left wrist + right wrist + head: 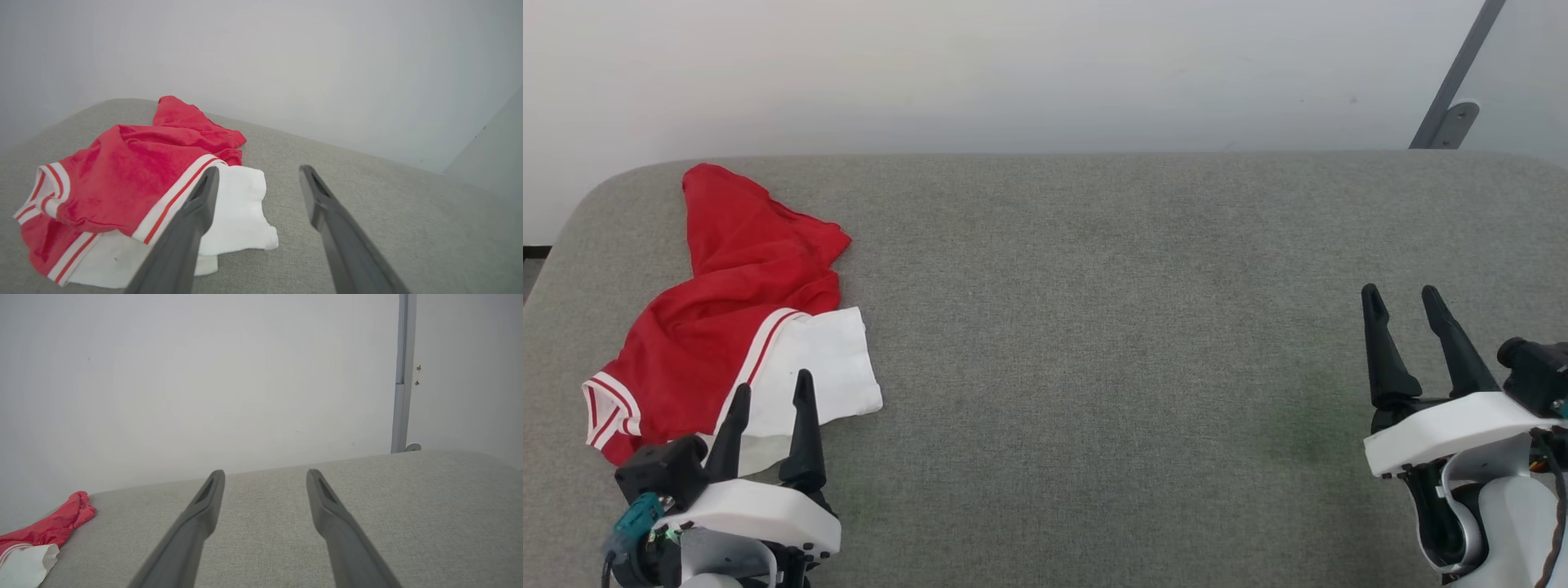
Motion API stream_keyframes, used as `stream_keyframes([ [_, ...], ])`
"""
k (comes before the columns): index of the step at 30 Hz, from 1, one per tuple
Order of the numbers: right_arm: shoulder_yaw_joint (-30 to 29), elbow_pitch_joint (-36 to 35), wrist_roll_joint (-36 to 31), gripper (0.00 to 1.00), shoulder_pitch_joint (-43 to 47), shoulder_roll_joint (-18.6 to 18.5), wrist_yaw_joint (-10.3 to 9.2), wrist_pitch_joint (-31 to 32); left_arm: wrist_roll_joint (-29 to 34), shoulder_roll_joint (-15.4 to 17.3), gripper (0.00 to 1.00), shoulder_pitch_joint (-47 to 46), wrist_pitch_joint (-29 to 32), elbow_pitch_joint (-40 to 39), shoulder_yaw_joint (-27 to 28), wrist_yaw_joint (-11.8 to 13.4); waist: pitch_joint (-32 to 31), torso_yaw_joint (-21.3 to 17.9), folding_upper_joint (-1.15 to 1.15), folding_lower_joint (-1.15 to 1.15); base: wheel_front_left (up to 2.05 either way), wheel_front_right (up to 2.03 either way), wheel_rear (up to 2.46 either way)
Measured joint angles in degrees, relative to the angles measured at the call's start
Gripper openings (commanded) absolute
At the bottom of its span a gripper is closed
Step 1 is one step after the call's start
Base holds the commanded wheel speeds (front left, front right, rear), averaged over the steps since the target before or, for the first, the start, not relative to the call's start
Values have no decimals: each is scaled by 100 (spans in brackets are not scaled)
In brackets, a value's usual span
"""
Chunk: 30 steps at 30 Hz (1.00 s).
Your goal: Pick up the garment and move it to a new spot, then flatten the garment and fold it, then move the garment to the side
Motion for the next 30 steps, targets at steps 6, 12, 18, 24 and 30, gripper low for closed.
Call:
stream_keyframes([
  [6, -7, 15, -279, 100, -1, -13, 0, -93, 291, 32, 100, 1, -93, -11, -29, 35, 7, 12, 0, 0, 0, 0, 0],
  [12, -51, 23, -509, 100, 3, -40, 0, -165, 577, 43, 100, 1, -158, -10, -27, 35, 20, 21, 0, 0, 0, 0, 0],
  [18, -64, 5, -792, 100, 5, -42, 0, -255, 943, 42, 100, 1, -254, -23, -27, 26, 49, 30, 0, 0, 0, 0, 0],
  [24, -109, -9, -928, 100, 10, -35, 1, -338, 1234, 38, 100, 2, -332, -36, -12, -5, 54, 32, 0, 0, 0, 0, 0],
  [30, -127, -10, -1073, 100, 11, -42, 1, -399, 1400, -1, 100, 4, -396, -11, 32, -59, 65, 35, 0, 0, 0, 0, 0],
])
